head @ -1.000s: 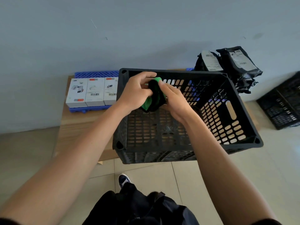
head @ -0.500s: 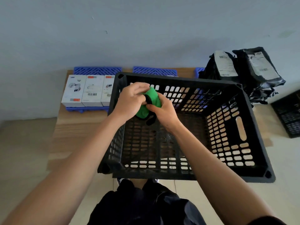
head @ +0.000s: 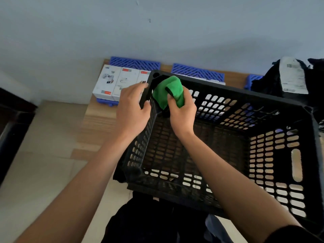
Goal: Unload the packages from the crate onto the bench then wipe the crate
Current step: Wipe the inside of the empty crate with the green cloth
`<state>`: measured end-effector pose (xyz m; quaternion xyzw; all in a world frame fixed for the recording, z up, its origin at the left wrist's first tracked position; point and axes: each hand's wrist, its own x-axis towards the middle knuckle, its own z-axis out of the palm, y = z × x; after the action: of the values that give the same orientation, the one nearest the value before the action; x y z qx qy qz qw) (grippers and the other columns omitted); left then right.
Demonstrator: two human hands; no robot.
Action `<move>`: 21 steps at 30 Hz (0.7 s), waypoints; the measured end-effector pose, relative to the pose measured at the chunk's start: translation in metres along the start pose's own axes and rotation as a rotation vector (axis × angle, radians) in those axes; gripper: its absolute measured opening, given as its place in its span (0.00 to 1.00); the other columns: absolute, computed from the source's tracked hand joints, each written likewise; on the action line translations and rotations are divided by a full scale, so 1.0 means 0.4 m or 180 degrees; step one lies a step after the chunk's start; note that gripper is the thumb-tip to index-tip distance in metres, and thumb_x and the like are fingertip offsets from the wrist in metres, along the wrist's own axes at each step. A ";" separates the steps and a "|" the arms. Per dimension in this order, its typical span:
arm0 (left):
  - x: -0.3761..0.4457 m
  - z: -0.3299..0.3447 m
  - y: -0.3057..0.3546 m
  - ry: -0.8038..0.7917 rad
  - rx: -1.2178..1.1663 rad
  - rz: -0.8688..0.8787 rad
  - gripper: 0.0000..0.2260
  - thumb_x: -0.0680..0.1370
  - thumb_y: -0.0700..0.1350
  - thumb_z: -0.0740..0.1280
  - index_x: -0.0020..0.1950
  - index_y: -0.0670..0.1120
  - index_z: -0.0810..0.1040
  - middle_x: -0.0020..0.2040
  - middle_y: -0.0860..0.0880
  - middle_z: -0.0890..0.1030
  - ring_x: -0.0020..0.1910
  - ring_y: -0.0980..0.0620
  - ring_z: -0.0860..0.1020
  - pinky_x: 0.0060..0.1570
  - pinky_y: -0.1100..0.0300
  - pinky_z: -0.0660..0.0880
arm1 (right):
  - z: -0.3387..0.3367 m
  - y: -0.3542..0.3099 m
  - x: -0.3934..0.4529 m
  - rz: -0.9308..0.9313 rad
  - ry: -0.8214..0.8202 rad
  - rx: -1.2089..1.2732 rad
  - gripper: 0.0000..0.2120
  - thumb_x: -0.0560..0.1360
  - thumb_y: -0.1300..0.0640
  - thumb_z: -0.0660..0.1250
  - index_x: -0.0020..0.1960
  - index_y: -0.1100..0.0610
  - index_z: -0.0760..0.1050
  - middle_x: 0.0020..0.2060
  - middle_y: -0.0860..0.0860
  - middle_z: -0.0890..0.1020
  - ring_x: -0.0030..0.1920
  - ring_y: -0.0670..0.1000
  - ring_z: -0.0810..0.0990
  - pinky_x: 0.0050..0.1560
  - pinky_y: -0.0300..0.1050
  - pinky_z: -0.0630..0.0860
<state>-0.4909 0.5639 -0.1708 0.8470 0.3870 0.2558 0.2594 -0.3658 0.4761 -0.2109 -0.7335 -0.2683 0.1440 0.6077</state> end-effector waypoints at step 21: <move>-0.046 0.004 -0.060 -0.0138 -0.0856 -0.0813 0.02 0.72 0.44 0.70 0.39 0.49 0.82 0.33 0.56 0.81 0.35 0.60 0.79 0.38 0.62 0.75 | 0.099 -0.042 0.029 -0.1386 -0.1182 -0.1341 0.22 0.70 0.76 0.61 0.58 0.63 0.83 0.64 0.57 0.79 0.65 0.64 0.68 0.67 0.57 0.69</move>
<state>-0.5130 0.5628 -0.1916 0.7540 0.4480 0.2518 0.4091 -0.3813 0.5168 -0.2021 -0.7296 -0.5481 0.0835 0.4004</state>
